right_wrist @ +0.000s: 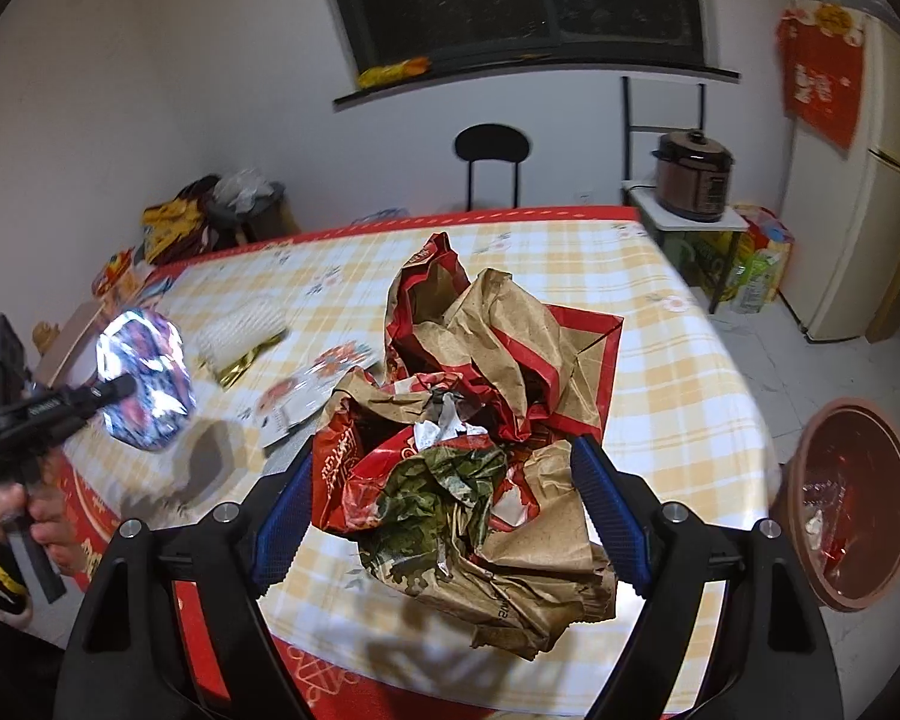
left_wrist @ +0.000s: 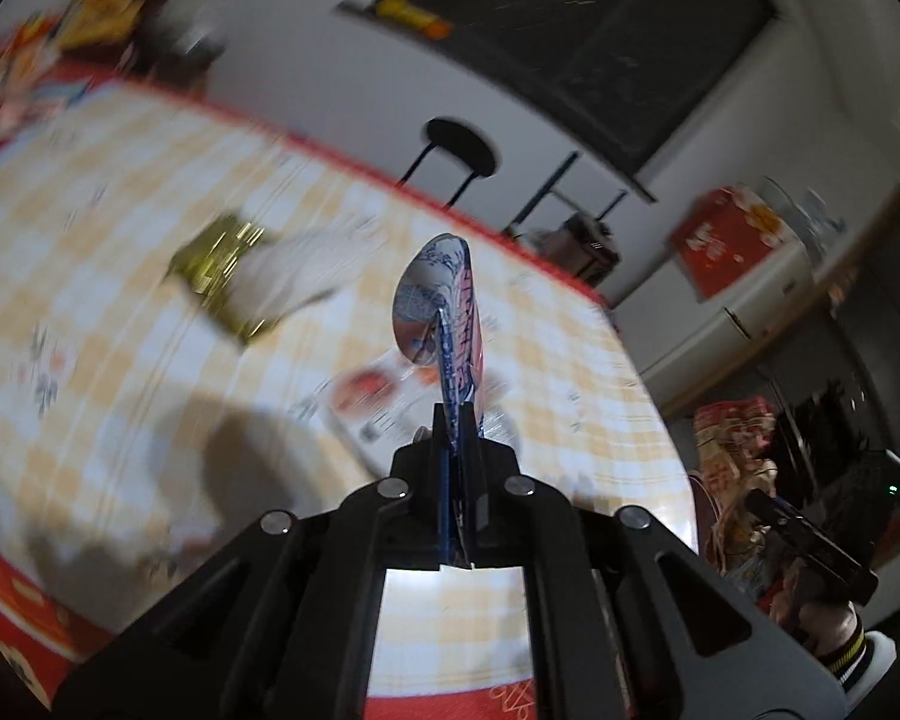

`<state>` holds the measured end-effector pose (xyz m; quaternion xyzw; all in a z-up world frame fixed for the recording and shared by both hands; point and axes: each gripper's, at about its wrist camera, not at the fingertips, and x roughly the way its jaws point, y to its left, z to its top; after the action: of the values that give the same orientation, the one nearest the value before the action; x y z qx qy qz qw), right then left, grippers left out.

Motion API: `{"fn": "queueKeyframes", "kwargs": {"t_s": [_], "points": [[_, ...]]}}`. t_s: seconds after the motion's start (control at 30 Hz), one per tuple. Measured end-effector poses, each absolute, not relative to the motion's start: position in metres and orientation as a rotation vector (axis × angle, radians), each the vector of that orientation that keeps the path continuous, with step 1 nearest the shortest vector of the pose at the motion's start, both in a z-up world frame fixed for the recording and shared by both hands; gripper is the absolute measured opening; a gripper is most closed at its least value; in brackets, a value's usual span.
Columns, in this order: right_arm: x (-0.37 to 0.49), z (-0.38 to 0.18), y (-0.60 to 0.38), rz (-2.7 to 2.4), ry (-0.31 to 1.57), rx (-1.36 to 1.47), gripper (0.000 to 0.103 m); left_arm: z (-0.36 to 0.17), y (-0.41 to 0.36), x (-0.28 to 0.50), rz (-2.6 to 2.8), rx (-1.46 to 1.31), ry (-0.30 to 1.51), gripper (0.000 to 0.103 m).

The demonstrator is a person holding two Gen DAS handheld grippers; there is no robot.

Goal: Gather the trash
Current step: 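Carry the wrappers over the brown bucket and open the right gripper while the left carries the can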

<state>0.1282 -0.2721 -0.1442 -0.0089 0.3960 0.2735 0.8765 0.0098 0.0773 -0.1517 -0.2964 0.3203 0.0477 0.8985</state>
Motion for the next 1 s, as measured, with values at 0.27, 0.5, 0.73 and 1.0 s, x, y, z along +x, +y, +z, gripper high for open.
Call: {"fn": "queueKeyframes", "kwargs": {"t_s": [0.27,0.5,0.73,1.0], "points": [[0.146,-0.145,-0.384,0.375,0.792,0.063,0.081,-0.103,0.015,0.049,-0.014,-0.516,0.606,0.007],[0.177,-0.163,-0.499,0.205,0.804,0.121,0.081,-0.094,-0.061,0.090,-0.089,-0.487,0.608,0.007],[0.213,-0.187,-0.571,0.119,0.839,0.108,0.085,-0.097,-0.130,0.125,-0.142,-0.457,0.631,0.007],[0.232,-0.191,-0.607,0.090,0.830,0.110,0.093,-0.102,-0.199,0.159,-0.226,-0.396,0.672,0.007]]}}
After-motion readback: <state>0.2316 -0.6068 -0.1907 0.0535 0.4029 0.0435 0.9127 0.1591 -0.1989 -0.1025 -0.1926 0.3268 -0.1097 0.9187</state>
